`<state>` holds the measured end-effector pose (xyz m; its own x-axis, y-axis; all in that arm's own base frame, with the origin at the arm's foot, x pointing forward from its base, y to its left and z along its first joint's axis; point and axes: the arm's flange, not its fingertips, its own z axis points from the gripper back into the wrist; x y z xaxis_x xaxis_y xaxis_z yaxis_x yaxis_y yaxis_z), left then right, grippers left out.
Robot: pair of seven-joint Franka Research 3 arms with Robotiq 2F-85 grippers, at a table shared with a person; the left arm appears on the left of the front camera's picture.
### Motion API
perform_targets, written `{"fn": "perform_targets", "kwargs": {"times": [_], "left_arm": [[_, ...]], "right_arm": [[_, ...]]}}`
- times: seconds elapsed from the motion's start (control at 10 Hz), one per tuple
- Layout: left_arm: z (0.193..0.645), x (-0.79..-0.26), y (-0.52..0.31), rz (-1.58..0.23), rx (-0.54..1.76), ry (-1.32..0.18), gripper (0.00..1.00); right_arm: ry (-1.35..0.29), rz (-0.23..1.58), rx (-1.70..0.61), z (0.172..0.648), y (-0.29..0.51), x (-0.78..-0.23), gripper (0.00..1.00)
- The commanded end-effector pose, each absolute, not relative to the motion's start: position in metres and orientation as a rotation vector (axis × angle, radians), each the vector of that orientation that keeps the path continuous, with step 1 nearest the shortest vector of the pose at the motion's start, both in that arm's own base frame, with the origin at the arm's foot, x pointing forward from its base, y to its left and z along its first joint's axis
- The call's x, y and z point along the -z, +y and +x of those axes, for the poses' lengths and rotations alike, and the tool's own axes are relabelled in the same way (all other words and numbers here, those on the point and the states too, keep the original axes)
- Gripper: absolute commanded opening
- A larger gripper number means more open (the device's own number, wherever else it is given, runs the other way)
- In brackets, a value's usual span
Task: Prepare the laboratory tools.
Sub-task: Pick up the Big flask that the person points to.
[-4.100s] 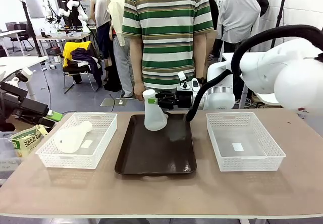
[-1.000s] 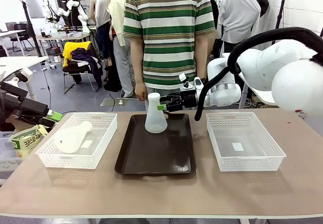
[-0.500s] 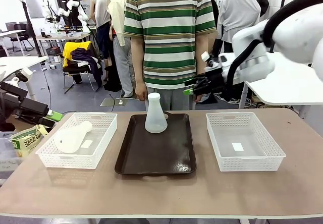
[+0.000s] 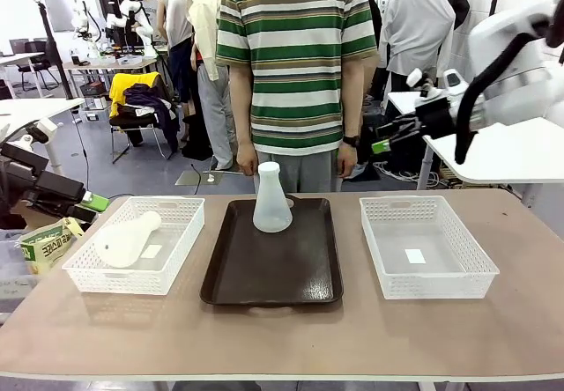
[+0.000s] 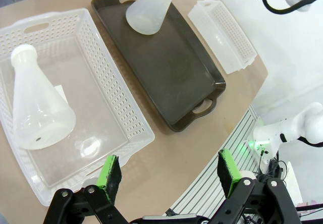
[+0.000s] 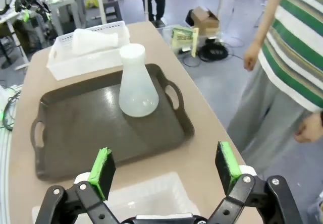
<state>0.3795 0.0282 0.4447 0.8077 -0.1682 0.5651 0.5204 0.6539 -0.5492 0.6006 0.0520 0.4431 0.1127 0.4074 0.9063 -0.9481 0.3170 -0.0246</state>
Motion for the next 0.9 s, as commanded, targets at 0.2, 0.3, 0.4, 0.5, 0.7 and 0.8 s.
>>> {"fn": "perform_targets", "kwargs": {"times": [0.2, 0.3, 0.4, 0.5, 0.7, 0.8], "left_arm": [[0.38, -0.443, 0.029, -0.784, 0.419, -0.521, 1.0], [0.38, -0.443, 0.029, -0.784, 0.419, -0.521, 1.0], [0.38, -0.443, 0.029, -0.784, 0.419, -0.521, 1.0], [0.38, -0.443, 0.029, -0.784, 0.419, -0.521, 1.0], [0.38, -0.443, 0.029, -0.784, 0.419, -0.521, 1.0], [0.38, -0.443, 0.029, -0.784, 0.419, -0.521, 1.0]], "right_arm": [[-1.011, 0.695, -1.073, 0.58, 0.041, -0.427, 1.0], [-1.079, 0.739, -1.081, 0.577, 0.042, -0.42, 1.0], [-0.982, 0.682, -1.079, 0.583, 0.035, -0.434, 1.0], [-0.982, 0.682, -1.079, 0.583, 0.035, -0.434, 1.0], [-0.982, 0.682, -1.079, 0.583, 0.035, -0.434, 1.0], [-0.982, 0.682, -1.079, 0.583, 0.035, -0.434, 1.0]]}}
